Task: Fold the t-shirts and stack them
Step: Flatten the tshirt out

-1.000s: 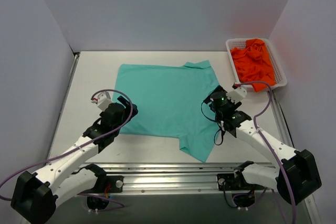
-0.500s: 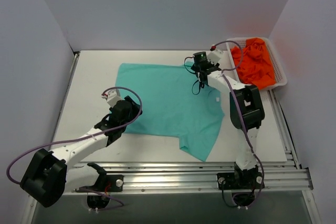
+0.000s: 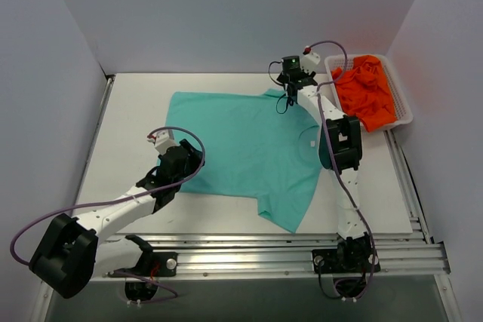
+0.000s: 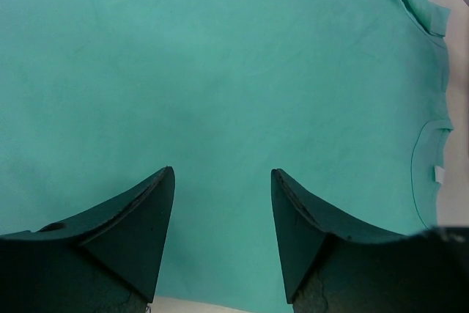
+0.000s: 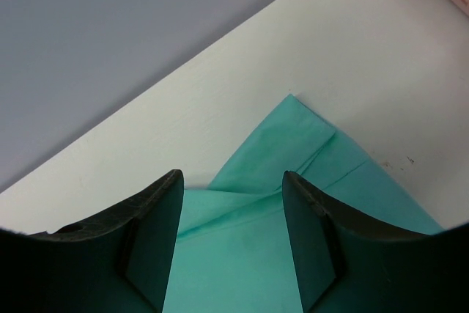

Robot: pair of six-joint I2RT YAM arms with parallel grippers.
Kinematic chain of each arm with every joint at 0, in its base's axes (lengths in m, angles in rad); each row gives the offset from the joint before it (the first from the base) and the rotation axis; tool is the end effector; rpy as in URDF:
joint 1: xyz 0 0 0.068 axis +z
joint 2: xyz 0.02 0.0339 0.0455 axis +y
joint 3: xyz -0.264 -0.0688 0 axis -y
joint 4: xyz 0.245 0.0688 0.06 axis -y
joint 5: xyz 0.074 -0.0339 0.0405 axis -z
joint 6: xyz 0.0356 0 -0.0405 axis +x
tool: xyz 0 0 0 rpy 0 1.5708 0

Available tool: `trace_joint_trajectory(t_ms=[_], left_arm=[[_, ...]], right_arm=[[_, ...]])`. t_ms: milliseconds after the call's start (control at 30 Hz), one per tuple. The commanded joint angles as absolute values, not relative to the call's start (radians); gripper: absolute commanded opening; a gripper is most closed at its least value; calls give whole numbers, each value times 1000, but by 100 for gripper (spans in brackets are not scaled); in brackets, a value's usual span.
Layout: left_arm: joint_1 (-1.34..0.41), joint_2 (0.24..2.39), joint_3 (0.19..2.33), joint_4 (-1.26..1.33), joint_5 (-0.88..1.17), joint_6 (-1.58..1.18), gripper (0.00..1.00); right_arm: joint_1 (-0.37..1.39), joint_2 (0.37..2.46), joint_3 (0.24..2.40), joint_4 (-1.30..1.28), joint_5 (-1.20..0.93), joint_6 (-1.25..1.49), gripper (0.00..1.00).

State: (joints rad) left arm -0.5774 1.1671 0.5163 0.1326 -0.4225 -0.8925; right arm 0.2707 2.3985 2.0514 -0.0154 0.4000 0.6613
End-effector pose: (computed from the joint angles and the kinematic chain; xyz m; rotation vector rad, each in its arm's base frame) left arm 0.2091 -0.1188 0.2029 -0.5759 1.9916 -0.4741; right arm 0.5482 0.1377 0.2273 0.6270 1.8052 0.2442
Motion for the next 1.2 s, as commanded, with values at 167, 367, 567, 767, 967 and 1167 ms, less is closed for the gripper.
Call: trace_joint_trajectory(t_ms=[167, 367, 567, 767, 967, 1167], left_arm=[[-577, 1209, 529, 207, -431, -867, 63], [-577, 1236, 532, 224, -426, -867, 63], [-577, 1273, 537, 241, -413, -870, 63], [-578, 1279, 540, 238, -419, -867, 63], [-578, 1296, 548, 241, -423, -865, 63], [-577, 1327, 561, 247, -420, -864, 63]], right_arm=[[265, 2447, 2063, -37, 358, 684, 52], [270, 2407, 1942, 30, 348, 704, 52], [268, 2436, 1956, 29, 348, 695, 52], [256, 2471, 2006, 23, 347, 695, 52], [252, 2479, 2052, 14, 333, 692, 52], [249, 2500, 2079, 8, 318, 698, 52]])
